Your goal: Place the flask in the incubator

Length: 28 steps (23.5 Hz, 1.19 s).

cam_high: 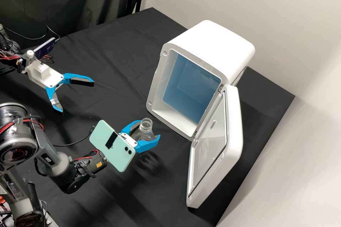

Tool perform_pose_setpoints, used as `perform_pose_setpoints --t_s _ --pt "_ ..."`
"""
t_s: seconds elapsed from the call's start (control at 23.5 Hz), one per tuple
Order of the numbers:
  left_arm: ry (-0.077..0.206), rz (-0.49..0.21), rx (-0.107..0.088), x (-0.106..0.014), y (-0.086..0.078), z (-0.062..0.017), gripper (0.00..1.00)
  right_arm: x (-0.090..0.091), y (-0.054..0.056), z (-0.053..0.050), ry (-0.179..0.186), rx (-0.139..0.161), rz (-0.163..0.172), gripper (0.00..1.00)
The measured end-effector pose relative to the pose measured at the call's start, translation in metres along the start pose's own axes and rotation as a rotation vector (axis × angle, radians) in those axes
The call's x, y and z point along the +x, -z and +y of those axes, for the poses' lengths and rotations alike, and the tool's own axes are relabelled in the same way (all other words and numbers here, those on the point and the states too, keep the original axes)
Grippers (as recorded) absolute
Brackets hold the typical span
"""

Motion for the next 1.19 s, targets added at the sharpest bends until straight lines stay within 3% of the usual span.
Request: perform_pose_setpoints --t_s 0.3,0.43,0.64,0.77,1.19 --pt "0.0 0.0 0.0 0.0 0.0 0.0 1.0 0.002 0.002 -0.003 0.019 0.0 0.012 0.0" --pt "0.0 0.0 0.0 0.0 0.0 0.0 1.0 0.014 0.006 -0.007 0.028 0.012 0.021 0.0" --pt "0.007 0.001 -0.002 -0.002 0.0 -0.0019 1.0 0.049 0.013 0.0 -0.056 0.049 0.002 0.0" --pt "0.007 0.001 -0.002 -0.002 0.0 -0.0021 1.0 0.066 0.017 0.002 -0.088 0.063 0.004 0.0" --pt "-0.003 -0.002 -0.002 -0.002 0.0 -0.0011 1.0 0.117 0.028 0.006 -0.167 0.041 0.015 0.0"
